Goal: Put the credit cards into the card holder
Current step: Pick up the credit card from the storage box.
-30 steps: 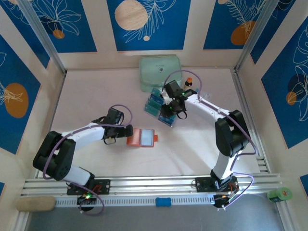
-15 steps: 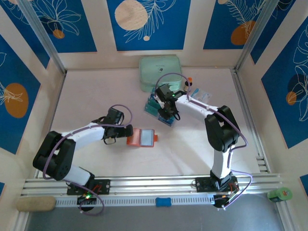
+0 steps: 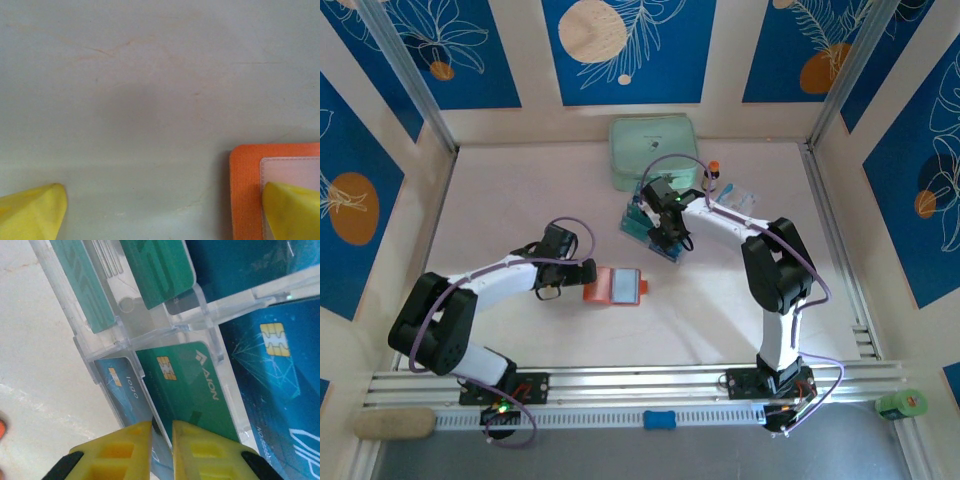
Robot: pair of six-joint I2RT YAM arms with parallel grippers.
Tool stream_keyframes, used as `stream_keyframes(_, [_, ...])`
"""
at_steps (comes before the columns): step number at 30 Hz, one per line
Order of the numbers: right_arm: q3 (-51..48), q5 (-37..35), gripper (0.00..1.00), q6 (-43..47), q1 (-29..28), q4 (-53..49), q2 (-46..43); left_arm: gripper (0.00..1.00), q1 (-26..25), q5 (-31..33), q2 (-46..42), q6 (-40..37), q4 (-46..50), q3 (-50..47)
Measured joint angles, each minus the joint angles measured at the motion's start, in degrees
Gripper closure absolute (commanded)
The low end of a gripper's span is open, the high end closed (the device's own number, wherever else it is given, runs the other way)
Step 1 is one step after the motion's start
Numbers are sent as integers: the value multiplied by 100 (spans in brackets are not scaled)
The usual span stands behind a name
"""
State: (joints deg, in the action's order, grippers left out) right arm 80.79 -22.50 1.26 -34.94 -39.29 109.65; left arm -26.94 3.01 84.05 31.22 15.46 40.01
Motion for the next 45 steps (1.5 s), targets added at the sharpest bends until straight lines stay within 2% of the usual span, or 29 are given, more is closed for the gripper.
stream_keyframes(8, [22,162,100,208,-11,11,-7,0,0,0,0,-2,-2,0])
stream_keyframes(22, [142,570,100,549,-111,-153,-109,0,0,-37,-33,-2,2,0])
stream_keyframes(33, [540,699,100,560,-256,-382,-621,0,-9,-188,-223,-33,282,229])
stream_keyframes(40, [544,973,100,83,-313,-374,-1062,0,-13,-264,-505,-179,540,560])
stream_keyframes(45, [87,1386,100,-723,-306,-4,-1714,0,-160,-319,-590,-269,647,688])
